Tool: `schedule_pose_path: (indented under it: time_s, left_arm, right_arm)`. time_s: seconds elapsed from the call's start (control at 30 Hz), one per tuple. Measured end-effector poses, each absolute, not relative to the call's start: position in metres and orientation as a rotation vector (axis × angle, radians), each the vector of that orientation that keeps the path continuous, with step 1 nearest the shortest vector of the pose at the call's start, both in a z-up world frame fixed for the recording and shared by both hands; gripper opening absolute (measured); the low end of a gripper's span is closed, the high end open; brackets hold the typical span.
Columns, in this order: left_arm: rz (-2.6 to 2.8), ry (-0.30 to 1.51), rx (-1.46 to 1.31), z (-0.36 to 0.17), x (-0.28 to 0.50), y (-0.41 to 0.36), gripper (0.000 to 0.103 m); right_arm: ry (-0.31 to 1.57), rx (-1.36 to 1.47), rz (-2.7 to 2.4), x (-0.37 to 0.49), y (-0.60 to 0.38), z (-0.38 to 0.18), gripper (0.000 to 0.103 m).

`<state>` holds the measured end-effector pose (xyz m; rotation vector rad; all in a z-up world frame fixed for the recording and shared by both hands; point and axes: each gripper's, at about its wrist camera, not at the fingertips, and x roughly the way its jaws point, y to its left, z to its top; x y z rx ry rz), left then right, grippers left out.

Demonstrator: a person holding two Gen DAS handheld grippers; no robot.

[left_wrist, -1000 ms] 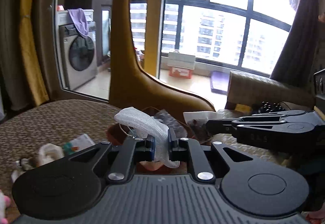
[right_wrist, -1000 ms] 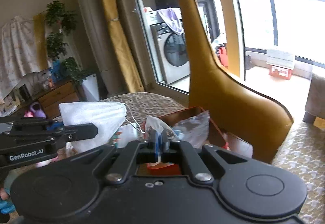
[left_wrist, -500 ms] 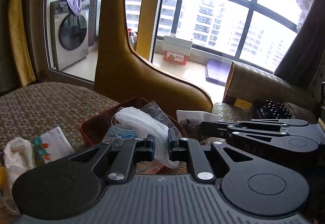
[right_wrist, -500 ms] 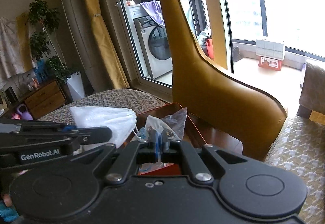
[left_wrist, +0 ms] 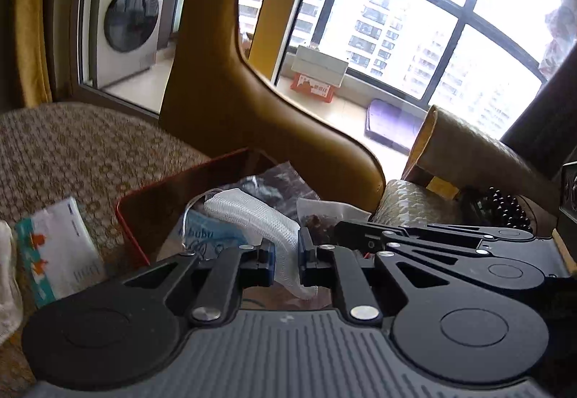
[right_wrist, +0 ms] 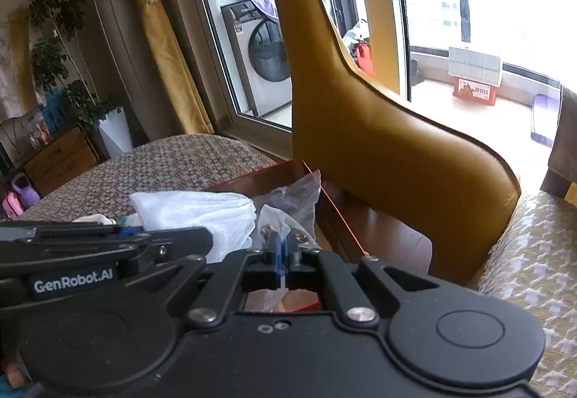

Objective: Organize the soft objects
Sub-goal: 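Carry the mesh bag with the left tool into the red tin while the right tool carries the plastic bag, then open both tools inside the tin to release the bags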

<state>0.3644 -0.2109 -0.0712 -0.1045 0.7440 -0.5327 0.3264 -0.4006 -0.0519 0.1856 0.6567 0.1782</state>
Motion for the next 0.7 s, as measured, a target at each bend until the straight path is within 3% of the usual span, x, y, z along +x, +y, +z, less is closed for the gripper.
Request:
schedule_pose_path:
  time_s: [0.43,0.7]
  left_arm:
    - [-0.516,0.839,-0.101,-0.103,0.377,-0.209,0.012]
    - [-0.481,0.858,-0.069,-0.109,0.376,-0.208,0.014]
  right_arm:
    - [0.715,0.152,0.164,0.346,-0.393,-0.075,0.002]
    - [0.736,0.15,0.15,0.35,-0.39,-0.083,0.01]
